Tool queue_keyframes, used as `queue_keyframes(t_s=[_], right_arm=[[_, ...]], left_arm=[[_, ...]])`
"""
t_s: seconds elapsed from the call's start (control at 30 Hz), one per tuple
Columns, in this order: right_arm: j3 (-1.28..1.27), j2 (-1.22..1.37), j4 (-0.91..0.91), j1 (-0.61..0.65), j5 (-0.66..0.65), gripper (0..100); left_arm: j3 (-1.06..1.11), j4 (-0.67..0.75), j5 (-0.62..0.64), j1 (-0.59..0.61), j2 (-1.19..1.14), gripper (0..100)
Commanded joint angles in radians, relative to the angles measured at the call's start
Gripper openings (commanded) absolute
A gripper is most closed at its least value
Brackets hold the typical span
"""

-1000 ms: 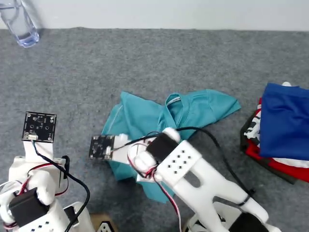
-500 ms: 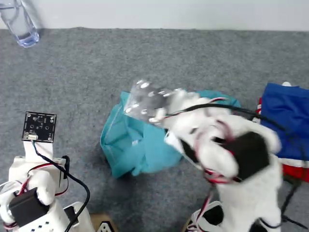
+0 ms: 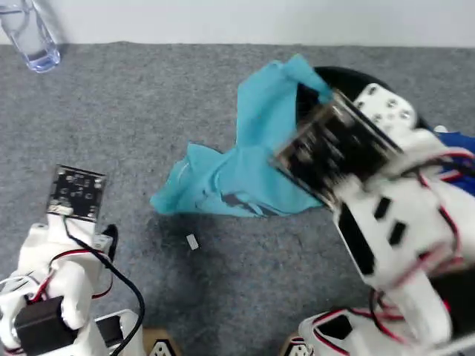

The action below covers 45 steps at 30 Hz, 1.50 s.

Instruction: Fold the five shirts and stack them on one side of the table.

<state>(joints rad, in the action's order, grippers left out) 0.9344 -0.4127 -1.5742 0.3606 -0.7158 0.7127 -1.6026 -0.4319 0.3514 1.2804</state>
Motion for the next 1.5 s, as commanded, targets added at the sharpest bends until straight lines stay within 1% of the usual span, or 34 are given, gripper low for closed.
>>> queue_keyframes(t_s=[0.0,0.1,0.2,0.37,0.43,0.53,0.63,0.77,0.9,1.07,1.33,1.47], right_arm=[[0.097,0.004,0.065,-0.028,0.009,0.9],[0.135,0.004,0.117,-0.097,0.012,0.9],[0.181,0.002,0.143,-0.142,0.009,0.9],[0.232,0.013,0.17,-0.153,-0.012,0.9],[0.193,0.015,0.219,-0.156,-0.02,0.9],[0.12,0.015,0.314,-0.214,-0.011,0.9],[0.051,0.015,0.44,-0.229,0.038,0.9],[-0.003,0.015,0.51,-0.226,0.091,0.9],[-0.014,0.036,0.527,-0.143,0.14,0.9],[-0.011,0.036,0.527,-0.028,0.141,0.9],[-0.011,-0.064,0.536,0.116,0.133,0.9],[-0.011,-0.111,0.538,0.197,0.133,0.9]], left_arm=[[-0.039,0.021,0.009,-0.121,0.0,23],[-0.039,0.021,0.009,-0.199,0.0,23],[-0.039,0.04,0.011,-0.219,0.0,23],[-0.048,0.112,0.157,-0.219,0.006,23],[-0.059,0.121,0.196,-0.218,0.008,23],[-0.085,0.115,0.242,-0.218,0.008,23],[-0.117,0.12,0.287,-0.161,0.008,23],[-0.148,0.12,0.301,-0.071,0.008,23],[-0.148,0.117,0.301,0.002,0.008,23],[-0.148,0.118,0.302,0.08,0.008,23],[-0.148,0.118,0.304,0.184,0.008,23],[-0.148,0.118,0.356,0.229,0.008,23]])
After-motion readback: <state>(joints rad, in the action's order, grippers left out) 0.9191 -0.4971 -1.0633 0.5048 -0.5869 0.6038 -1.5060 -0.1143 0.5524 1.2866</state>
